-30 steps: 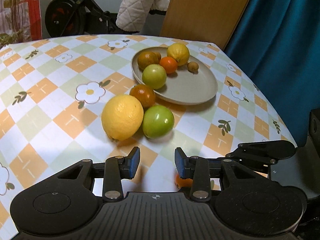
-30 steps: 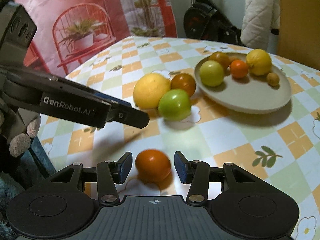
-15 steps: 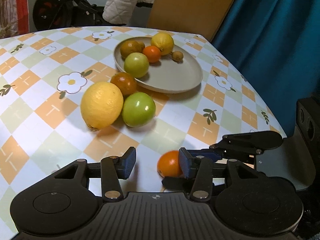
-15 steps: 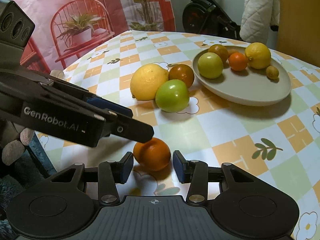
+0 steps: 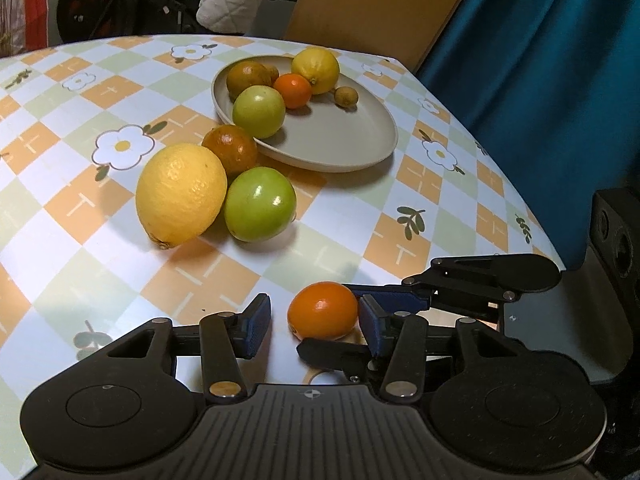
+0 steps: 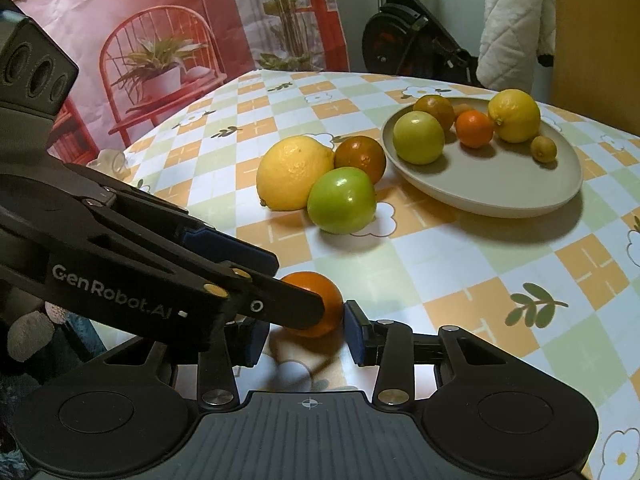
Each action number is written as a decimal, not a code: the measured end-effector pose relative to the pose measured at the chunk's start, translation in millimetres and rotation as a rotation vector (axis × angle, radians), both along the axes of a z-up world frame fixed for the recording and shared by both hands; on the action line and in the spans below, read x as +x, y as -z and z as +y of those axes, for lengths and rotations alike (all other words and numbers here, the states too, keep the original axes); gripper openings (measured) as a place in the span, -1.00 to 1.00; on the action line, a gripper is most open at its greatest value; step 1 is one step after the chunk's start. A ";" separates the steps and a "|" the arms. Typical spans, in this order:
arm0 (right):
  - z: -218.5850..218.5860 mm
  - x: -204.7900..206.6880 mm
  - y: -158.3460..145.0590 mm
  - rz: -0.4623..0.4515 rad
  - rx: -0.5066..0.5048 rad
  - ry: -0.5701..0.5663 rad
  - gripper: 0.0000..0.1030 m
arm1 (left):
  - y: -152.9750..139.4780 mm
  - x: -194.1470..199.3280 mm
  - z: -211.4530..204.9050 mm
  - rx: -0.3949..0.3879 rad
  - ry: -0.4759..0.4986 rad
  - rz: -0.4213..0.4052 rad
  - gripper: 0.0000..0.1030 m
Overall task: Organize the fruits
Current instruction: 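Close the left tool on the second bright orange and lift it, then carry the second orange over the beige plate with the left tool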
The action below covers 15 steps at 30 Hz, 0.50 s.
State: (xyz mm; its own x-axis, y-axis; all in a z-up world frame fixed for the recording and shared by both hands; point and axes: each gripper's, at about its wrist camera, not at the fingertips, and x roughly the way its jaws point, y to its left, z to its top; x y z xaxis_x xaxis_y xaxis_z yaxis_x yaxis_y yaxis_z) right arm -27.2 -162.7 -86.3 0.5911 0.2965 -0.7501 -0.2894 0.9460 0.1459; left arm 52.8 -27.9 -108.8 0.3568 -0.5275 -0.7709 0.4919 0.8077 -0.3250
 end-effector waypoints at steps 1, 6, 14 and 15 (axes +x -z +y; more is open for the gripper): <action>0.2 0.1 0.2 -0.001 0.000 0.001 -0.28 | 1.5 0.4 -0.9 0.000 0.002 0.006 -0.01; 0.2 0.3 1.2 -0.001 0.006 0.006 -0.28 | 5.9 1.6 -1.6 -0.022 0.004 0.019 -0.16; -2.0 1.0 -4.9 -0.027 0.005 0.015 -0.30 | -2.4 1.8 -4.4 -0.022 0.017 -0.016 -0.16; -2.7 0.6 -6.5 -0.034 0.005 0.018 -0.30 | -4.9 2.8 -5.1 -0.023 0.019 -0.023 -0.16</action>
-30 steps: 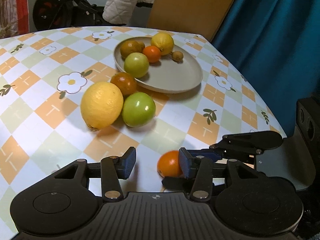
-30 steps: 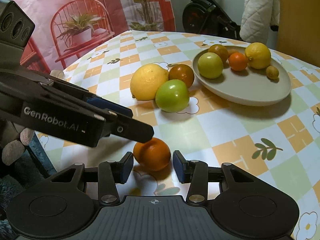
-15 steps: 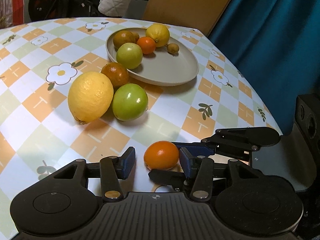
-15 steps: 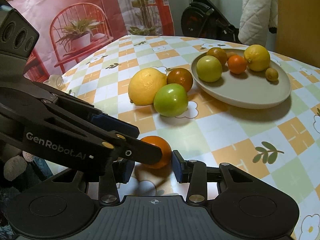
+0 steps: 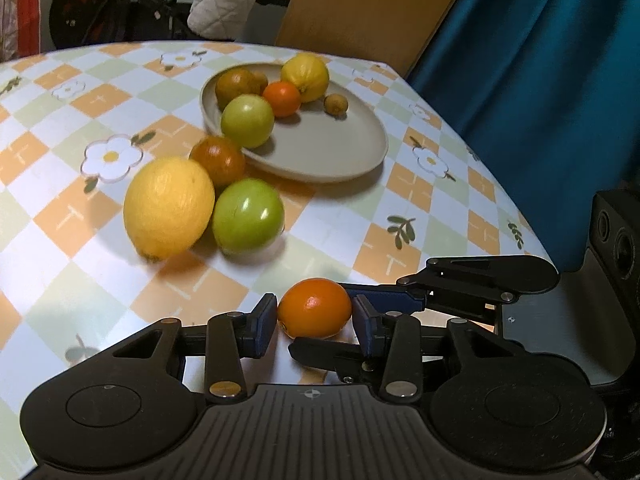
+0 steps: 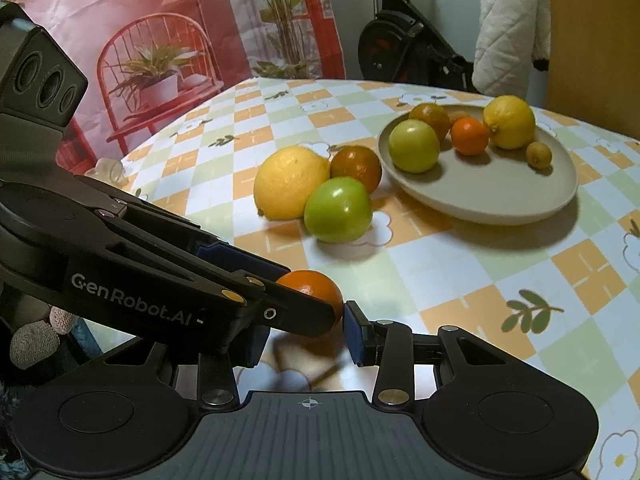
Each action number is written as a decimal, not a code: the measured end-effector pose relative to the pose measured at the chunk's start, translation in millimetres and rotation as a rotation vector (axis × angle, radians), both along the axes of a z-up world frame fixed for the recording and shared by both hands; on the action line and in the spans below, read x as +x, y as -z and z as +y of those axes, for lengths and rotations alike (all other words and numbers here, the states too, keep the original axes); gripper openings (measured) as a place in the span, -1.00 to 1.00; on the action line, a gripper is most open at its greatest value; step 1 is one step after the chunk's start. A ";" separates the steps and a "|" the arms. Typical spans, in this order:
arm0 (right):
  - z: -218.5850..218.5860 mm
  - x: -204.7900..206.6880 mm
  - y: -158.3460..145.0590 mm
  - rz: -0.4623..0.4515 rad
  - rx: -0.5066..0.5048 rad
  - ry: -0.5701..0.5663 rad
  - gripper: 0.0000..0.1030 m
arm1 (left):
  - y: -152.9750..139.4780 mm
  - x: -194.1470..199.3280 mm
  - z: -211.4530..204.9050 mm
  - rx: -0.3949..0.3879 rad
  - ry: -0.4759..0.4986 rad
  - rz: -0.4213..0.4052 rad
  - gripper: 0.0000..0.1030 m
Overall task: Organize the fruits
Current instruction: 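Carry the second orange over the beige plate with the left tool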
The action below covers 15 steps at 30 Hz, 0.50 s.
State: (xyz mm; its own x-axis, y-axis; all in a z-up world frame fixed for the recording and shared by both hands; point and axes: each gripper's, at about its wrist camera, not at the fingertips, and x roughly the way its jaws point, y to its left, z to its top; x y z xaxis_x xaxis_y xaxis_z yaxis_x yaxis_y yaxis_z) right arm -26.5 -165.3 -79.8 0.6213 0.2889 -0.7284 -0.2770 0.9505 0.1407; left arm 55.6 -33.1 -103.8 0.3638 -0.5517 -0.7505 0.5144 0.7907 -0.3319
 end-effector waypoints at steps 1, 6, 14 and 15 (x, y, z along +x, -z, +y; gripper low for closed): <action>-0.8 0.6 -2.1 -0.008 -0.001 0.003 -0.30 | -2.9 1.3 -0.9 -0.001 0.002 -0.008 -0.16; -6.6 8.9 -17.7 -0.057 -0.014 0.016 -0.30 | -21.8 12.3 -8.5 -0.009 0.013 -0.062 -0.16; -26.3 36.2 -65.8 -0.183 -0.036 0.054 -0.29 | -70.7 44.7 -22.5 -0.072 0.028 -0.154 -0.16; -29.0 40.2 -72.3 -0.201 -0.041 0.058 -0.29 | -77.1 48.1 -25.2 -0.075 0.030 -0.169 -0.16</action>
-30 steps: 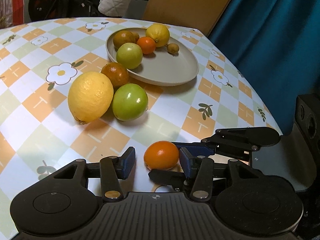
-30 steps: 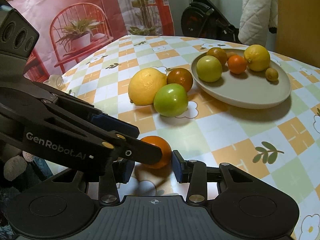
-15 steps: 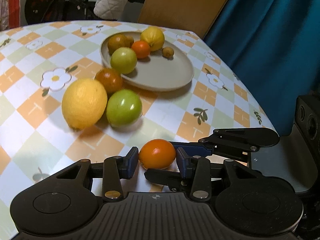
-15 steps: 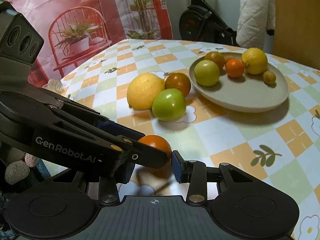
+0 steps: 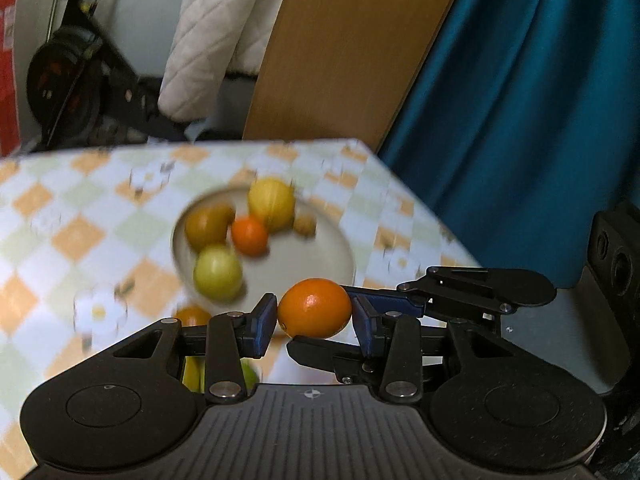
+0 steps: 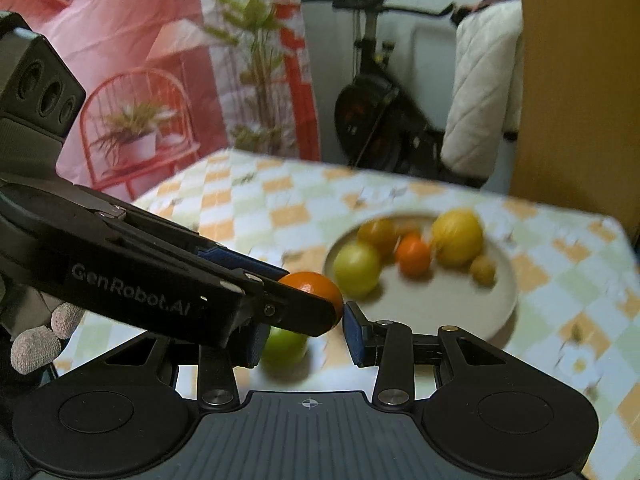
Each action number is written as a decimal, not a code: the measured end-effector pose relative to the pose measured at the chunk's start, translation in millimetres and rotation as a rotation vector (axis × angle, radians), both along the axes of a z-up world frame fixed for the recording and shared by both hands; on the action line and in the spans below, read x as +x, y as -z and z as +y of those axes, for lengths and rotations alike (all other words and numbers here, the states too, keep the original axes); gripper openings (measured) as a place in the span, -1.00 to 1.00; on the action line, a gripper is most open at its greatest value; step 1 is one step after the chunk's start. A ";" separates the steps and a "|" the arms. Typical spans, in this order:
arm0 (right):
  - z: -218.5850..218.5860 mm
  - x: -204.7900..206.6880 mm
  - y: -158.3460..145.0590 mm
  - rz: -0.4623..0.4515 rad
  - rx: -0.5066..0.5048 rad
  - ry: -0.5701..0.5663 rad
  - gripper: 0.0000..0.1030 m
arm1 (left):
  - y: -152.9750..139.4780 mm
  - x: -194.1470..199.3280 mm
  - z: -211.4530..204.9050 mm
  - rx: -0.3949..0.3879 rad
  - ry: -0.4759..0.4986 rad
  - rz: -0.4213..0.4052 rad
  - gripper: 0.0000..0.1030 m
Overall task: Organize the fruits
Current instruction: 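Carry the second orange over the beige plate with the left tool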
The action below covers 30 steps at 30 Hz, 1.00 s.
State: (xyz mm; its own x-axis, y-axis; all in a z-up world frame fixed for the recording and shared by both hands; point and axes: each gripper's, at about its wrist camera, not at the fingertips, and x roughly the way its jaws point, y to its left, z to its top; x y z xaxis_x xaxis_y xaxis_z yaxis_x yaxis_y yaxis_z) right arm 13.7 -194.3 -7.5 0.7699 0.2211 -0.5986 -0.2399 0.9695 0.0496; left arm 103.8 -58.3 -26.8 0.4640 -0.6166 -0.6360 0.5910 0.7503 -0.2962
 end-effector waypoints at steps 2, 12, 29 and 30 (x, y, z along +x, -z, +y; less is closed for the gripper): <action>-4.8 8.5 -11.5 -0.031 -0.013 0.008 -0.29 | -11.0 6.8 -6.6 0.000 0.003 -0.030 -0.16; -29.5 36.8 -22.0 -0.064 -0.035 0.043 -0.29 | -14.3 32.3 -32.4 0.007 0.017 -0.044 -0.15; -79.7 88.1 35.0 0.056 0.080 0.133 -0.29 | 34.8 96.0 -64.8 0.074 0.045 0.064 -0.15; -83.0 91.4 38.9 0.065 0.086 0.137 -0.29 | 38.5 100.1 -67.1 0.079 0.046 0.072 -0.15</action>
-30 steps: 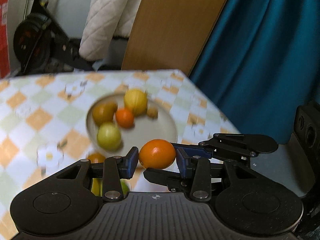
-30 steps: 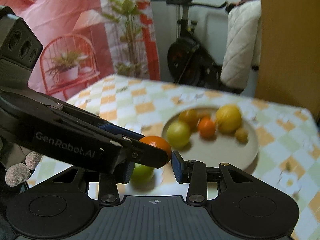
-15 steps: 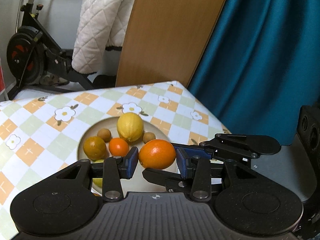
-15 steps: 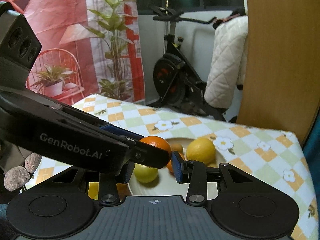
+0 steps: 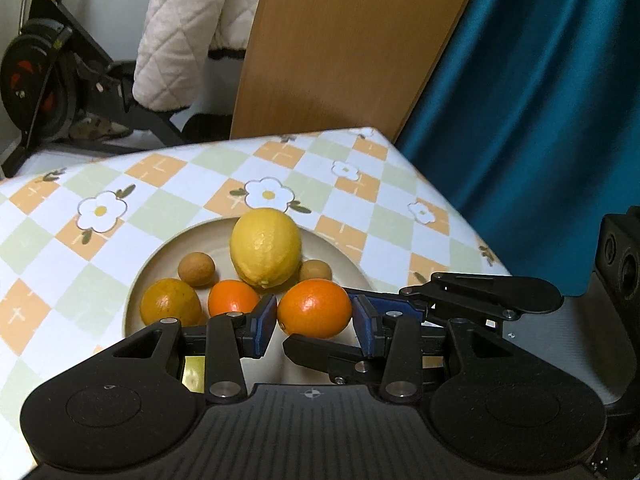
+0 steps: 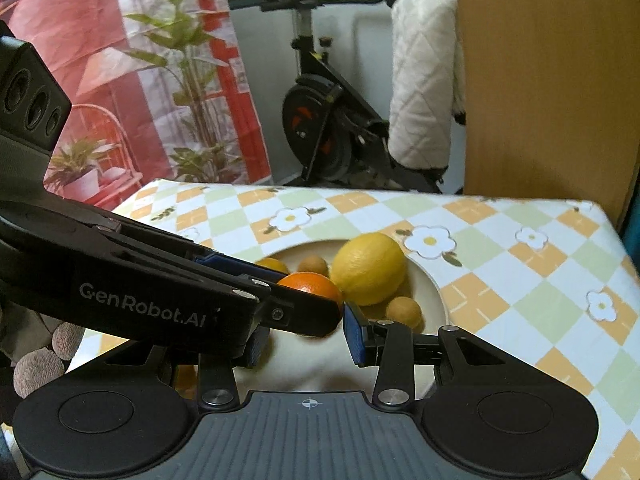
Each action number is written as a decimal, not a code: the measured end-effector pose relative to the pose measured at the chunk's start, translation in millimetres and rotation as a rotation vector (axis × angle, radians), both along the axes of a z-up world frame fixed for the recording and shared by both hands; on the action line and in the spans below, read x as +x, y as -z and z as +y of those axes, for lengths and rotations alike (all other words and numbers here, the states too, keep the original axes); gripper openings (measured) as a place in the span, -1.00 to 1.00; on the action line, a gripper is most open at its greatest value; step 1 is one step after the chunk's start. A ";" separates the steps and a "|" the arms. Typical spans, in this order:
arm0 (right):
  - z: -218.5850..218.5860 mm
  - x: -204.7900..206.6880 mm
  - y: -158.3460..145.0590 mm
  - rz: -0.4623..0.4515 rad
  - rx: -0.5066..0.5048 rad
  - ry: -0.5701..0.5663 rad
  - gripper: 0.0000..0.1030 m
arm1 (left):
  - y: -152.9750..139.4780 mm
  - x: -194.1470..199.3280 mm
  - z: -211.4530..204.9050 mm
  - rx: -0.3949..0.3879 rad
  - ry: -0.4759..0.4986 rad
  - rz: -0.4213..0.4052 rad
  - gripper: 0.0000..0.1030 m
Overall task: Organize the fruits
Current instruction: 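Carry the second orange over the beige plate with the left tool, then lower the orange onto the plate and open the left tool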
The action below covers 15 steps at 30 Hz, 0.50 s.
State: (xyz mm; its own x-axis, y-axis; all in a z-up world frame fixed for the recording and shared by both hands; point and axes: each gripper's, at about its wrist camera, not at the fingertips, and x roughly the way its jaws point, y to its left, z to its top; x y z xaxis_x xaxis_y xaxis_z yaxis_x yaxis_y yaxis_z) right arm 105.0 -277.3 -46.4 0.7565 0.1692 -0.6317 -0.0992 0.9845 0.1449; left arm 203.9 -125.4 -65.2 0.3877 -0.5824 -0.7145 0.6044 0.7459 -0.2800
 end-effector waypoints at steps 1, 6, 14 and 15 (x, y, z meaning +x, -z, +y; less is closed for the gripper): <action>-2.7 3.5 3.6 0.009 0.005 0.004 -0.29 | 3.8 4.2 -2.2 0.005 0.001 0.009 -0.15; -14.4 18.5 21.1 0.052 0.027 0.020 -0.29 | 18.5 18.5 -9.1 0.014 0.002 0.040 -0.15; -22.8 29.3 36.9 0.080 0.039 0.035 -0.29 | 30.1 26.9 -16.4 0.029 0.002 0.053 -0.15; -23.9 30.2 38.1 0.081 0.041 0.036 -0.28 | 30.4 27.1 -17.0 0.033 0.003 0.051 -0.15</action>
State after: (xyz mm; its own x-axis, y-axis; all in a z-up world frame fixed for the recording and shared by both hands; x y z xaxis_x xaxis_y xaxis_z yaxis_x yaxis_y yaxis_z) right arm 135.3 -301.2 -84.4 0.7094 0.1695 -0.6841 -0.0502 0.9803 0.1908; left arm 231.0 -142.4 -95.7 0.3485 -0.5594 -0.7521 0.5918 0.7536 -0.2863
